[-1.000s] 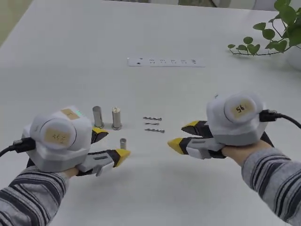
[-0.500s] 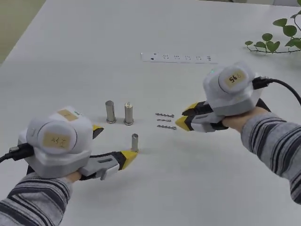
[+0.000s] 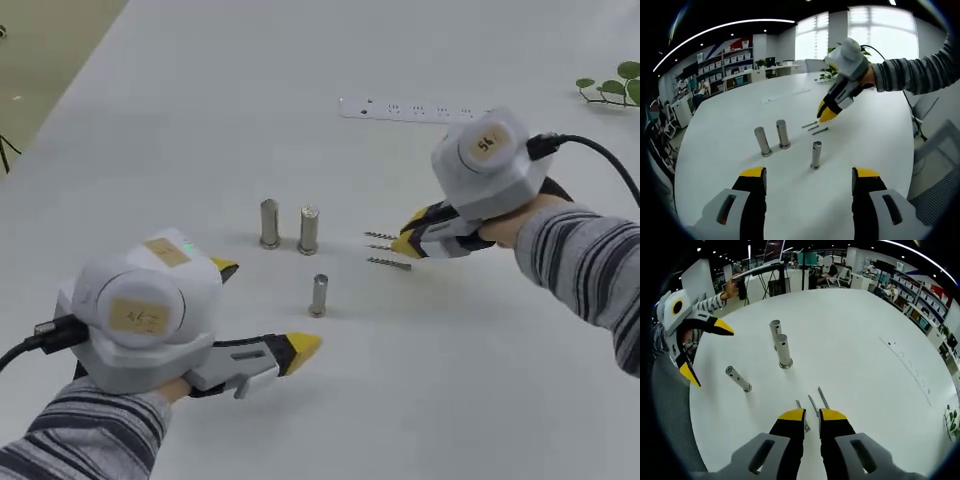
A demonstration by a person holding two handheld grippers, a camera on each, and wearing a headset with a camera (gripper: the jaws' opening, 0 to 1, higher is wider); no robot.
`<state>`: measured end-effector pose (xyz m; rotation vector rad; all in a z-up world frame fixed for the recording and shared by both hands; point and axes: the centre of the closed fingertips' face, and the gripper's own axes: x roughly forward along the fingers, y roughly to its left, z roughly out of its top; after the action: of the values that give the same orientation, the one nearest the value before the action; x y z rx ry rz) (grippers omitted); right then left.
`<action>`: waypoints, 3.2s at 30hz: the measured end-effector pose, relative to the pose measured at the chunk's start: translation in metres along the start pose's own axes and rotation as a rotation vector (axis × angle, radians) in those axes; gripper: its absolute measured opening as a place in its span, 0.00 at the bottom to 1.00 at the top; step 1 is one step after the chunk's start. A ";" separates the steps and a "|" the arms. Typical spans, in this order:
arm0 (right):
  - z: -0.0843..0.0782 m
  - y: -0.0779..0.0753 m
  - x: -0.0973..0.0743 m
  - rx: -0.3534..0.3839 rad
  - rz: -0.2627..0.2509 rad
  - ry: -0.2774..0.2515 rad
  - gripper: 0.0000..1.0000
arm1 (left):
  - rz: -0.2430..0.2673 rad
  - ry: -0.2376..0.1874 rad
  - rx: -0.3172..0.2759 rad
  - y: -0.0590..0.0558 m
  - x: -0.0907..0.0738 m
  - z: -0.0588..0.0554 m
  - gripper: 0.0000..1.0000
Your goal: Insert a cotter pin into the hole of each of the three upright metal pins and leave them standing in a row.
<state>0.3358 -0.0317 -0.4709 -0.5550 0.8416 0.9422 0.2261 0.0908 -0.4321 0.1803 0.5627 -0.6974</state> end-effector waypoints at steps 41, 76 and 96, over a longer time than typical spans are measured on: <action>-0.015 0.003 0.008 -0.291 0.062 0.172 0.00 | -0.003 0.004 -0.016 -0.005 -0.021 -0.007 0.64; 0.006 0.093 -0.056 -0.550 0.048 -0.053 0.00 | -0.122 -0.063 -0.080 -0.035 -0.016 0.024 0.40; 0.032 0.146 -0.069 -0.726 0.084 -0.166 0.00 | -0.216 -0.103 -0.266 -0.052 -0.012 0.031 0.23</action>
<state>0.1991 0.0307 -0.4039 -1.0502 0.3537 1.3552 0.1981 0.0477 -0.3978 -0.1659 0.5751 -0.8284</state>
